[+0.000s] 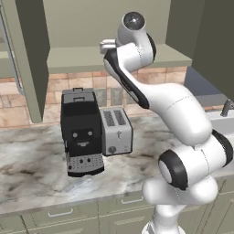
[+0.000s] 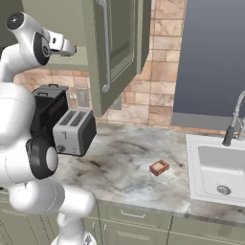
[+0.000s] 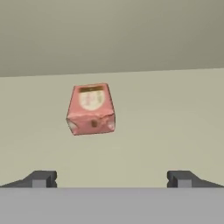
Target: Locate and retrieve the bar soap and bar soap from the cabinet. Place them next to the sink.
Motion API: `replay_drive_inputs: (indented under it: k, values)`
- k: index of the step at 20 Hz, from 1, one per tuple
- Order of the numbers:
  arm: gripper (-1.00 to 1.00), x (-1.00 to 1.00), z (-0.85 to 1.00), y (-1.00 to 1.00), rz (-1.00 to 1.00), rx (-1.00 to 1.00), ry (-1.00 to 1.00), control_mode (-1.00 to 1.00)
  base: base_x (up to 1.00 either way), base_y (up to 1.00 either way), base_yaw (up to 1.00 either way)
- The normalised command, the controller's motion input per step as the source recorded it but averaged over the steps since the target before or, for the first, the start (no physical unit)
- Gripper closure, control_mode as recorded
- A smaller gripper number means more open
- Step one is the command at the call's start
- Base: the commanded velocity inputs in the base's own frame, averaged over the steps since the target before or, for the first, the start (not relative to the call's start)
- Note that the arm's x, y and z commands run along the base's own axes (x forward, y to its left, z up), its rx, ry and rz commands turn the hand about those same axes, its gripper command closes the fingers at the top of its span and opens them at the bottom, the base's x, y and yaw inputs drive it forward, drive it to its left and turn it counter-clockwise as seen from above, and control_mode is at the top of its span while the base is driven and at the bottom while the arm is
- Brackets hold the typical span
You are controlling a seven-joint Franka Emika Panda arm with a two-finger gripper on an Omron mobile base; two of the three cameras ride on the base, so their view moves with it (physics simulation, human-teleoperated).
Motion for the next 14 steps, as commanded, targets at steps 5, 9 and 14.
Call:
replay_drive_inputs:
  k: [5,9,14]
  values:
    - [-1.0,0.41,0.0,0.11,0.0,0.0,0.09,-1.0,0.0,0.0,0.0]
    - [-1.0,0.43,-0.02,0.04,0.0,0.0,0.05,-1.0,0.0,0.0,0.0]
    - [-1.0,0.39,-0.05,0.0,0.0,0.0,0.02,-1.0,0.0,0.0,0.0]
